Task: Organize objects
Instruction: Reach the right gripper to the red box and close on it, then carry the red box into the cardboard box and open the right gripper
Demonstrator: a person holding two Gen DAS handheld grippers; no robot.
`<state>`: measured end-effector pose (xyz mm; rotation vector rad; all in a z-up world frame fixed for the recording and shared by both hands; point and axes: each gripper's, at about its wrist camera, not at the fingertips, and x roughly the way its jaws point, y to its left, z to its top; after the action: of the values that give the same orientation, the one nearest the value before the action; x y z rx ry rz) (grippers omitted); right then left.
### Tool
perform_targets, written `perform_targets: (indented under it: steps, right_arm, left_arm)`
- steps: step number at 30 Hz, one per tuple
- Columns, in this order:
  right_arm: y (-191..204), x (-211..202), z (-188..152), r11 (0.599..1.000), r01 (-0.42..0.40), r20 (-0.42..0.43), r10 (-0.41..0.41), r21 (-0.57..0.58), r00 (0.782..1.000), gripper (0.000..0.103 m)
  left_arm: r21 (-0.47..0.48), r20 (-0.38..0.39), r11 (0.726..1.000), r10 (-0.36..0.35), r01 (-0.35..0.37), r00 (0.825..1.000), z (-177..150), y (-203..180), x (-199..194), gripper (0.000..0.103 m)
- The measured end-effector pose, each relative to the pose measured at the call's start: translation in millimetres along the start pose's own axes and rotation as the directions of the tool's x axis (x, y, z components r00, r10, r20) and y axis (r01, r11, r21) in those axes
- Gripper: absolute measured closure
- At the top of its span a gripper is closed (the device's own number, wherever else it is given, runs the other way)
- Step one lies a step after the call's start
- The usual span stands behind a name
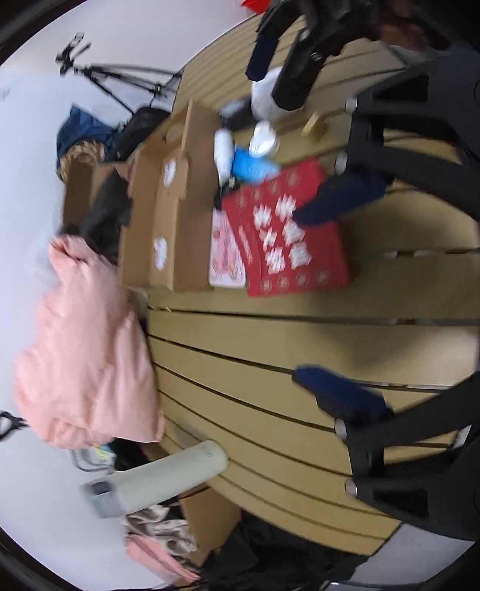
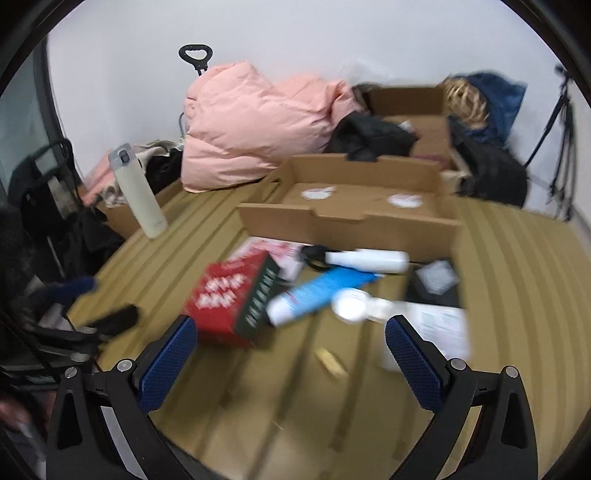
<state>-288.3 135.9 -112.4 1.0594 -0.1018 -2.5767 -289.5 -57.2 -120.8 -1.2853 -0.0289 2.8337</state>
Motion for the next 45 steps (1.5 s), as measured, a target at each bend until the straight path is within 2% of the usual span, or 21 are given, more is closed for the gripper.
perform_targets:
  steps: [2,4,5,8,10,12,13,14,15,16,17,18,19,20,22,27,34,37,42,45]
  right_arm:
    - [6,26,8,0.999,-0.042,-0.028,0.042,0.01,0.999,0.006]
    - [12,50,12,0.998,-0.054,-0.07,0.055,0.011,0.996,0.025]
    - [12,62,13,0.999,-0.052,-0.095,0.054,0.015,0.994,0.029]
    - [10,86,9,0.997,-0.059,-0.165,0.068,0.059,0.984,0.045]
    - [8,100,5,0.99,-0.1,-0.207,0.118,0.098,0.971,0.049]
    - [5,107,1,0.982,-0.136,-0.205,0.161,0.132,0.965,0.055]
    - [5,108,1,0.98,-0.144,-0.202,0.17,0.14,0.964,0.057]
    - [7,108,1,0.982,-0.136,-0.202,0.161,0.131,0.966,0.057]
    - [9,108,1,0.983,-0.132,-0.2,0.155,0.125,0.967,0.058]
    - [10,107,0,0.984,-0.129,-0.199,0.152,0.125,0.968,0.06]
    - [11,105,0,0.983,-0.127,-0.195,0.151,0.131,0.969,0.061]
    - [10,104,0,0.982,-0.128,-0.193,0.154,0.141,0.969,0.067]
    - [10,102,1,0.982,-0.127,-0.186,0.152,0.141,0.971,0.079]
    - [11,96,3,0.984,-0.123,-0.171,0.144,0.131,0.975,0.082]
    - [11,88,4,0.99,-0.096,-0.179,0.115,0.107,0.977,0.084]
    - [6,73,-3,0.989,-0.077,-0.189,0.101,0.129,0.977,0.085]
    - [-10,38,8,0.985,-0.059,-0.135,0.081,0.164,0.987,0.085]
    - [-18,33,24,0.984,-0.049,-0.122,0.071,0.171,0.99,0.085]
    - [-38,35,74,0.98,-0.061,-0.097,0.08,0.191,0.992,0.085]
    - [-47,43,112,0.983,-0.04,-0.085,0.056,0.18,0.995,0.085]
  left_arm:
    - [-0.049,-0.055,0.997,-0.056,0.053,0.997,3,8,22,0.034]
    - [-0.124,-0.111,0.987,-0.118,0.104,0.987,2,14,42,0.035]
    - [-0.145,-0.13,0.981,-0.145,0.126,0.981,0,15,50,0.037]
    - [-0.16,-0.133,0.975,-0.178,0.156,0.975,-6,13,61,0.034]
    - [-0.231,-0.141,0.955,-0.221,0.185,0.965,-8,20,67,0.03]
    - [-0.3,-0.147,0.928,-0.274,0.222,0.95,-12,27,74,0.029]
    - [-0.32,-0.15,0.917,-0.299,0.24,0.942,-12,29,75,0.032]
    - [-0.334,-0.144,0.902,-0.335,0.273,0.931,-12,30,74,0.045]
    - [-0.331,-0.131,0.892,-0.368,0.309,0.921,-11,27,72,0.063]
    - [-0.312,-0.128,0.9,-0.358,0.305,0.925,-11,22,68,0.063]
    - [-0.272,-0.126,0.921,-0.321,0.278,0.939,-11,15,62,0.063]
    - [-0.243,-0.118,0.933,-0.298,0.264,0.947,-10,10,58,0.063]
    - [-0.239,-0.119,0.934,-0.299,0.264,0.947,-10,8,56,0.063]
    - [-0.244,-0.126,0.932,-0.304,0.268,0.944,-10,7,55,0.063]
    - [-0.252,-0.131,0.93,-0.308,0.269,0.942,-11,2,51,0.067]
    - [-0.175,-0.088,0.949,-0.282,0.263,0.956,-8,-21,26,0.069]
    - [-0.14,-0.065,0.949,-0.295,0.284,0.953,16,-36,8,0.075]
    - [-0.12,-0.052,0.946,-0.309,0.301,0.95,44,-40,11,0.075]
    - [-0.08,-0.052,0.942,-0.329,0.325,0.943,115,-46,27,0.075]
    - [-0.041,-0.036,0.951,-0.308,0.306,0.951,165,-51,46,0.075]
